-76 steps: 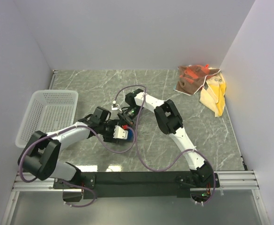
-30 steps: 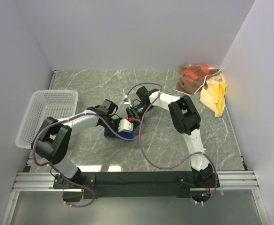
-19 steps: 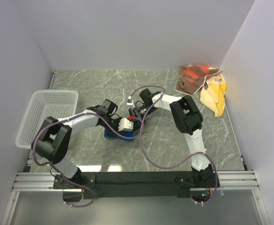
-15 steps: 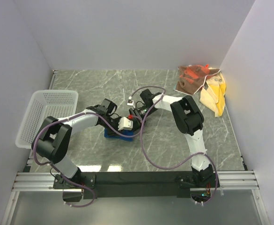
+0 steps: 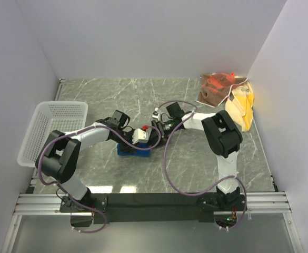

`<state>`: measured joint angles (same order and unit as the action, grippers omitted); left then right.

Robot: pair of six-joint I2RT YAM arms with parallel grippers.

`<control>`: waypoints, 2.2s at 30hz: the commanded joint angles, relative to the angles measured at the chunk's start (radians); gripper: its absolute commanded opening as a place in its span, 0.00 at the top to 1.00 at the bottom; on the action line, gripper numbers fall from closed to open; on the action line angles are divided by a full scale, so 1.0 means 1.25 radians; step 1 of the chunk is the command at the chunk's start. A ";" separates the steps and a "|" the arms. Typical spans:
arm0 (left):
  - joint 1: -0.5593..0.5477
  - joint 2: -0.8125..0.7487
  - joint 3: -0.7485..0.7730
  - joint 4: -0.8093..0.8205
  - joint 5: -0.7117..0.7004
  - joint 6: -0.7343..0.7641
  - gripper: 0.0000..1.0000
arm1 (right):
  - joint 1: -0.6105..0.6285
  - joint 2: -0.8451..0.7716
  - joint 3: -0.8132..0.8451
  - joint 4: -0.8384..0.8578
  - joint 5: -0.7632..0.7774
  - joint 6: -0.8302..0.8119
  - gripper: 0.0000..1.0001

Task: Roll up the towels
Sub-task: Place the rolled towel into the container

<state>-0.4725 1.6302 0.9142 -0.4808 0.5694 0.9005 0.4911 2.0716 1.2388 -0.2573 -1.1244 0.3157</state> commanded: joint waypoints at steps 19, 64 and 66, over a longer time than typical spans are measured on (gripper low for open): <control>0.027 0.016 -0.045 -0.004 -0.041 -0.075 0.78 | 0.051 0.002 -0.065 0.267 0.034 0.224 0.80; -0.071 -0.021 -0.086 0.100 -0.131 0.047 0.51 | 0.032 0.148 0.127 0.014 -0.103 0.170 0.88; -0.039 0.011 -0.058 0.041 -0.111 0.033 0.52 | 0.016 0.127 0.127 0.013 -0.093 0.170 0.75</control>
<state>-0.5632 1.5570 0.8009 -0.2733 0.3077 0.9905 0.5102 2.2742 1.3766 -0.2317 -1.2778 0.5621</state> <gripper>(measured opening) 0.526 0.213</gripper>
